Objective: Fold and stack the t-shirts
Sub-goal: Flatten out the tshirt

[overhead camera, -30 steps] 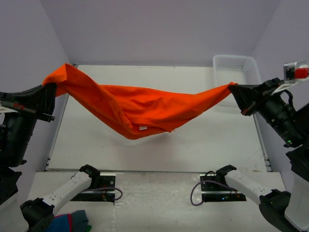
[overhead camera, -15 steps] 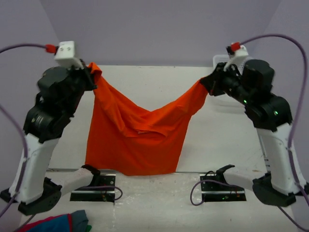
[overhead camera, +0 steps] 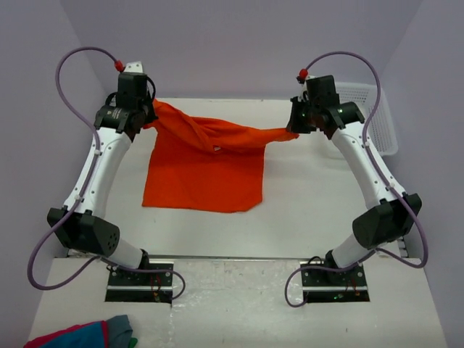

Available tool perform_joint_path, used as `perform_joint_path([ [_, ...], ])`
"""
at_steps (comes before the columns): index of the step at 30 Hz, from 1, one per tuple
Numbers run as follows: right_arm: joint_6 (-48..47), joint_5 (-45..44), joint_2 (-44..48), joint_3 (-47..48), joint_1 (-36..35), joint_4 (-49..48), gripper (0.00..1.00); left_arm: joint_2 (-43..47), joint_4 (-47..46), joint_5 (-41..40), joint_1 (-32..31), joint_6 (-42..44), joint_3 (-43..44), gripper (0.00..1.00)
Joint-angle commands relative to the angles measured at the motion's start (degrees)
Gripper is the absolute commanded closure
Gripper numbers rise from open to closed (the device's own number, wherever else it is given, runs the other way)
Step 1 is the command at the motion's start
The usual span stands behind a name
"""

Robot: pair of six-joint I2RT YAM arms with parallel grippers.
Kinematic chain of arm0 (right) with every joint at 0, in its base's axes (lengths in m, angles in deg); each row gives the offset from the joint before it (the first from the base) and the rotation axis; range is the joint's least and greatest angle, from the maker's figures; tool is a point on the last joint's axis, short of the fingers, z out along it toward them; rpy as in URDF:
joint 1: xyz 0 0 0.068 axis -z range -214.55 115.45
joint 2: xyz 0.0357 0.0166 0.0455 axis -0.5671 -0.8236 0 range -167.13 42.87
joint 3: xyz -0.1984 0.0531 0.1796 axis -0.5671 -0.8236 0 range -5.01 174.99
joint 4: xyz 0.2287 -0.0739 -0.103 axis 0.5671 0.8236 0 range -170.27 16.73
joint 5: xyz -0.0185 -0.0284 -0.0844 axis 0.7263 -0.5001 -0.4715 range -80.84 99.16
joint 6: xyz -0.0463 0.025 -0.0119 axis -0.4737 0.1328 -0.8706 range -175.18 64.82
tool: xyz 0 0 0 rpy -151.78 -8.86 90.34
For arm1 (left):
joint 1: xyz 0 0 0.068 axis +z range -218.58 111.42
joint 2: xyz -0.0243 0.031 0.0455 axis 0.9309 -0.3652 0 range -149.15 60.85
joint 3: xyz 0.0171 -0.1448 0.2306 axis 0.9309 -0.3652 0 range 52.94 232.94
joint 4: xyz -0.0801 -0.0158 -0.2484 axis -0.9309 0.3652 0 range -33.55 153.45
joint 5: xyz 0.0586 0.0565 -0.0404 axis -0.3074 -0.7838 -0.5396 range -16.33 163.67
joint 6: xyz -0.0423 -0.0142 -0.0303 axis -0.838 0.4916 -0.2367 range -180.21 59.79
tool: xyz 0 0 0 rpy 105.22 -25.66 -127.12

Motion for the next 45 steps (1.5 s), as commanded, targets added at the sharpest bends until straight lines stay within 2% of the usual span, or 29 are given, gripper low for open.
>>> perform_joint_path([
  [1, -1.02, -1.05, 6.43, 1.13, -0.28, -2.74, 1.0, 5.64, -3.11, -1.57, 0.86, 1.88, 4.76, 1.0],
  [6, -1.02, 1.24, 14.43, 0.42, -3.52, 0.34, 1.0, 14.08, -2.67, -1.39, 0.94, 2.42, 3.97, 1.0],
  [12, 0.28, 0.97, 23.92, -0.1, -14.24, 4.64, 1.0, 27.7, -3.2, -3.85, 0.94, 3.03, 4.31, 1.0],
  [17, 3.54, -2.54, 31.13, 2.79, -24.96, 7.72, 1.0, 32.64, -3.55, -0.69, 0.86, 5.4, 12.38, 1.0],
  [20, 4.6, -2.1, 32.37, 5.87, -28.22, 9.04, 1.0, 29.66, -3.28, 2.12, 0.68, 6.2, 18.19, 1.0],
  [24, 4.78, -6.22, 31.41, 5.17, -28.58, 9.13, 1.0, 19.32, -2.32, 8.69, 0.68, 6.2, 23.3, 1.0],
  [26, 4.08, -11.12, 27.74, 3.85, -28.32, 9.31, 1.0, 15.87, -3.72, 10.9, 0.68, 4.54, 21.99, 1.0],
  [30, 4.25, -11.5, 20.26, -0.18, -22.53, 8.08, 1.0, 4.91, -7.5, 13.98, 0.68, 2.16, 14.53, 1.0],
  [36, 4.6, -11.24, 9.55, -10.03, -14.79, 0.88, 1.0, -9.88, -15.13, 11.27, 0.77, 2.77, 9.15, 1.0],
  [41, 4.78, -14.05, 1.18, -10.04, -11.01, -0.01, 1.0, -23.31, -18.22, 9.68, 1.47, 5.57, 13.89, 1.0],
  [45, 4.78, -15.28, -3.57, -9.69, -8.46, -0.54, 1.0, -32.12, -18.4, 11.61, 1.56, 7.6, 23.61, 1.0],
])
